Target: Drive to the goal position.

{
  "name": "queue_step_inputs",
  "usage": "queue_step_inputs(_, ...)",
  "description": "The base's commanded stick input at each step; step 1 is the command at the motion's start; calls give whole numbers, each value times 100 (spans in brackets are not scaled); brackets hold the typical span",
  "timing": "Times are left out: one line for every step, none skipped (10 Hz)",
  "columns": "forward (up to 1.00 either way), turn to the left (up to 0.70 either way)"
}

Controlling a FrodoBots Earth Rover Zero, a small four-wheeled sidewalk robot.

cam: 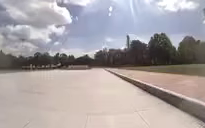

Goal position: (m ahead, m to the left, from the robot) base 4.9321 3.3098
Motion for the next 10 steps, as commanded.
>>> queue_step_inputs(70,0)
queue_step_inputs(70,0)
queue_step_inputs(70,0)
queue_step_inputs(70,0)
queue_step_inputs(70,0)
queue_step_inputs(70,0)
queue_step_inputs(70,0)
queue_step_inputs(70,0)
queue_step_inputs(70,0)
queue_step_inputs(70,0)
